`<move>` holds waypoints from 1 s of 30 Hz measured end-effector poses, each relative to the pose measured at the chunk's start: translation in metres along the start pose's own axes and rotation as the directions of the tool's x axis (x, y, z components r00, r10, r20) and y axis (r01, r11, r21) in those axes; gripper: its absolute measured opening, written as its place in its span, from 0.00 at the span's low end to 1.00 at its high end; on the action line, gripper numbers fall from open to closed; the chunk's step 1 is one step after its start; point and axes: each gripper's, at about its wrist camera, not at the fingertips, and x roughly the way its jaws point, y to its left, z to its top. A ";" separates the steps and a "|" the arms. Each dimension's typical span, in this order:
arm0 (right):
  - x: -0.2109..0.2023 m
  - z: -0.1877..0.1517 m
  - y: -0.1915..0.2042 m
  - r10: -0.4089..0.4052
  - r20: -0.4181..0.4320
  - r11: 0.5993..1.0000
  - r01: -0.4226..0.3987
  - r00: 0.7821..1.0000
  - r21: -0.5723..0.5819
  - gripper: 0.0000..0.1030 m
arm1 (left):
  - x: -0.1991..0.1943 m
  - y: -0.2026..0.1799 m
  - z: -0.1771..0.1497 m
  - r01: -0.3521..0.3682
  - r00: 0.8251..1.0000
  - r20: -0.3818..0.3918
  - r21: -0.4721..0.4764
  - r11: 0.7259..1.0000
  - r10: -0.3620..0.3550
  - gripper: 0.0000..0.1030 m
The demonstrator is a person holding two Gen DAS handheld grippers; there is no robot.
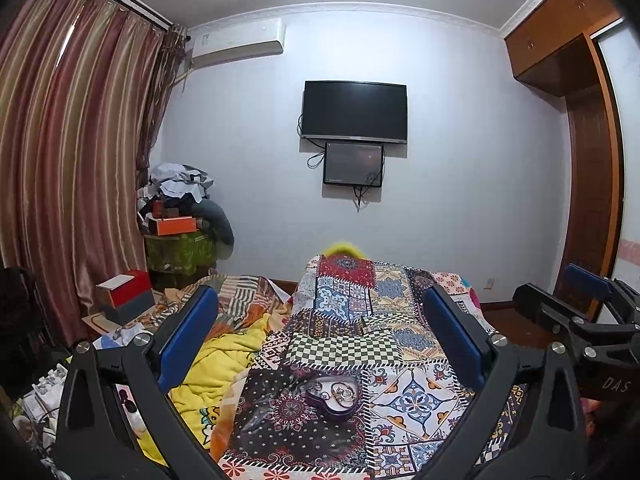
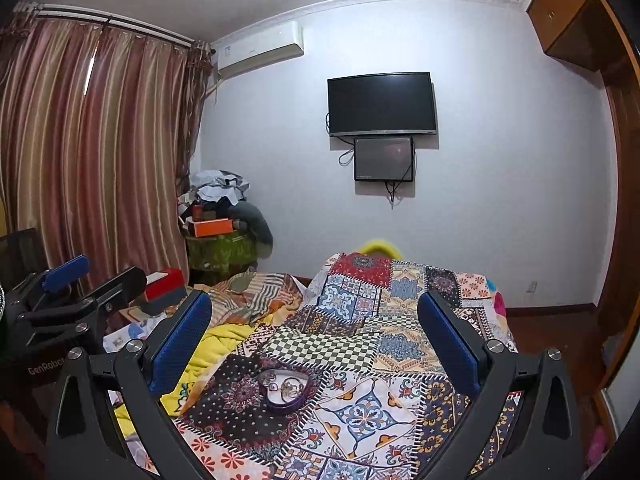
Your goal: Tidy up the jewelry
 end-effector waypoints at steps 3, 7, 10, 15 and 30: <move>0.001 0.000 -0.001 -0.001 -0.002 1.000 0.001 1.000 0.001 0.99 | 0.001 -0.001 0.000 0.005 1.000 -0.003 0.001 1.000 -0.005 1.00; 0.001 0.000 -0.001 -0.002 -0.003 1.000 0.002 1.000 0.003 0.99 | 0.002 -0.001 0.000 0.025 1.000 -0.009 -0.003 1.000 -0.025 1.00; 0.002 0.000 -0.002 -0.002 -0.004 1.000 0.002 1.000 0.006 0.99 | 0.002 -0.002 0.000 0.033 0.999 -0.013 -0.003 0.999 -0.033 1.00; 0.002 0.000 -0.003 -0.003 -0.006 1.000 0.003 1.000 0.008 0.99 | 0.002 -0.002 0.000 0.037 0.999 -0.016 -0.008 0.999 -0.038 1.00; 0.003 -0.001 -0.005 -0.005 -0.008 1.000 0.005 1.000 0.012 0.99 | 0.003 -0.006 0.001 0.049 0.999 -0.016 -0.005 0.999 -0.050 1.00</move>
